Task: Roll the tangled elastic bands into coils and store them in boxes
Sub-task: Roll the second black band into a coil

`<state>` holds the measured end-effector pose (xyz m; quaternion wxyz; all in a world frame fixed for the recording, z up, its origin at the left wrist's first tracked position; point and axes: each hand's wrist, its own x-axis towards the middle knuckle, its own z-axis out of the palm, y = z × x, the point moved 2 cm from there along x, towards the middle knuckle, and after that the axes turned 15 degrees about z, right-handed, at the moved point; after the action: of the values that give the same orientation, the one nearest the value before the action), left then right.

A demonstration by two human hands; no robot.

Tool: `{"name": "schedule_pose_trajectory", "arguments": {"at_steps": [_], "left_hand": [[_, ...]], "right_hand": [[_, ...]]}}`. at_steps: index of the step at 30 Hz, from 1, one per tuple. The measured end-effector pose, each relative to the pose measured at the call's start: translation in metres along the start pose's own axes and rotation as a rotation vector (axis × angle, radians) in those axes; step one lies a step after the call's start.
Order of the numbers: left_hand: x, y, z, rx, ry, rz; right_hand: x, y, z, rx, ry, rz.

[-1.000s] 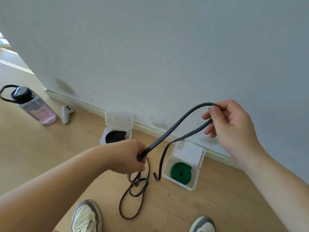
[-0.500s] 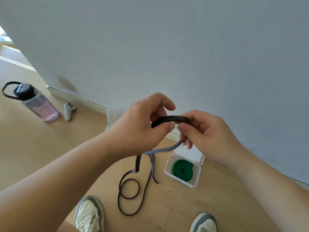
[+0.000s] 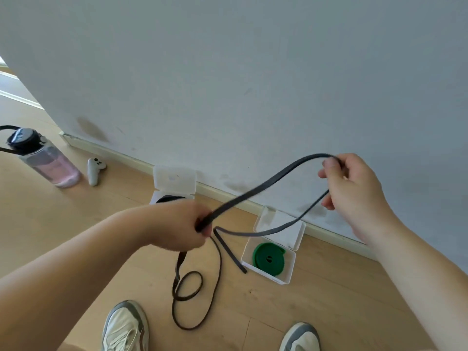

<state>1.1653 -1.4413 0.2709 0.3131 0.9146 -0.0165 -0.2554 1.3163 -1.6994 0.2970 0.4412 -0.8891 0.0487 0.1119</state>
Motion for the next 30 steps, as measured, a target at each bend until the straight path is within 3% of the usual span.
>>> {"name": "schedule_pose_trajectory", "arguments": {"at_steps": [3,7,10,14,19,21,23,25,30], "left_hand": [[-0.009,0.025,-0.017,-0.001,0.286,0.120],[-0.014,0.060,-0.015,0.000,0.438,0.408],[-0.013,0.070,-0.016,-0.094,0.588,0.545],[-0.012,0.064,-0.020,-0.177,0.621,0.497],[0.009,0.022,0.015,0.083,0.062,0.042],[0.008,0.007,0.020,0.056,-0.058,-0.048],[0.005,-0.002,0.014,0.057,-0.019,-0.077],[0.003,-0.001,0.003,0.040,0.135,-0.044],[-0.014,0.040,-0.025,-0.453,0.465,0.170]], "right_hand": [[0.004,0.012,0.002,-0.256,-0.128,0.022],[-0.037,-0.010,0.024,-0.063,-0.522,-0.167],[-0.056,-0.019,0.040,-0.002,-0.656,-0.233],[-0.052,-0.022,0.037,0.071,-0.546,-0.234],[-0.050,-0.026,0.027,0.334,-0.418,-0.268],[-0.044,-0.026,0.020,0.365,-0.314,-0.244],[-0.035,-0.021,0.014,0.301,-0.194,-0.175],[-0.024,-0.013,0.011,0.154,-0.091,-0.075],[-0.009,0.000,0.015,-0.142,-0.062,-0.018]]}}
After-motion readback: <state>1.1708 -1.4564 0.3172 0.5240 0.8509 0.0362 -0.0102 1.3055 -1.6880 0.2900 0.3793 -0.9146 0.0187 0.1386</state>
